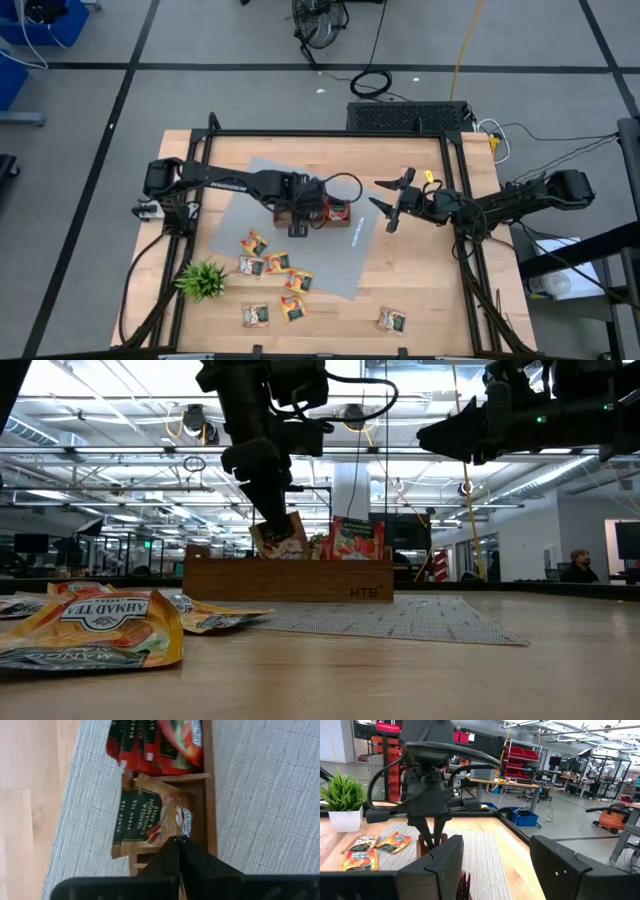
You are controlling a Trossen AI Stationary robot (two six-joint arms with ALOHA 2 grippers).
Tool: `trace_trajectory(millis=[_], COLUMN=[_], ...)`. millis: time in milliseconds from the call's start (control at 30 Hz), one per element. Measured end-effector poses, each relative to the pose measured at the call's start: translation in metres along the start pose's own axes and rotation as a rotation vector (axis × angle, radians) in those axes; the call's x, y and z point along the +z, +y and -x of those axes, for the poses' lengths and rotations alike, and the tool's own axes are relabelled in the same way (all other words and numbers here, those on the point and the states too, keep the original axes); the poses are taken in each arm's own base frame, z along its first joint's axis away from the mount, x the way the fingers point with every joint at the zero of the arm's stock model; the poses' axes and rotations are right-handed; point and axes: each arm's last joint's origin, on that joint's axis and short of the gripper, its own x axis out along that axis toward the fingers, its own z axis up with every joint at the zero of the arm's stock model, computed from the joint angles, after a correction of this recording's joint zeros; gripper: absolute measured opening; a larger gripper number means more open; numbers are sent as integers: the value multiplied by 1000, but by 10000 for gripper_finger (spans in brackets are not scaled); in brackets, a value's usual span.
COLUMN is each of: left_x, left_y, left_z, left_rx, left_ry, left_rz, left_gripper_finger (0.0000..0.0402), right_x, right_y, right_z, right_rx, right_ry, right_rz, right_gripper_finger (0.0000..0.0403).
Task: Pick & Place Tea
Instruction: Put the brown tea bag into the wooden organizer
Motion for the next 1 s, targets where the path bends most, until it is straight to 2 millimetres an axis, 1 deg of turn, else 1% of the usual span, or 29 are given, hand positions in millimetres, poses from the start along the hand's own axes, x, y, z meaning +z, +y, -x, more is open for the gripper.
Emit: trace_trajectory(millis=[167, 333, 433, 600, 800, 900, 1000], left_x=[-1, -1, 0, 1, 0, -1, 0], left_y=[5, 8, 6, 6, 10, 15, 22], left_z=[-1, -1, -1, -1, 2, 6, 10], left_rx=[6, 5, -17, -11, 115, 255, 383], left_ry=[-1, -4, -9, -15, -4, 9, 1], left_rz=[43, 79, 78, 77, 53, 31, 58], left_gripper_finger=[12, 28, 47, 93, 135, 146, 149], right_x=[0, 0, 0, 0, -2, -2, -2], right_y=[0, 0, 0, 0, 0, 0, 0], right_z=[0, 0, 0, 0, 0, 0, 0], right_rx=[1, 1, 1, 1, 3, 3, 3], right_ry=[0, 0, 0, 1, 18, 18, 18], right_rz=[0, 0, 0, 0, 7, 8, 7], right_gripper_finger=[210, 210, 210, 210, 210, 210, 210])
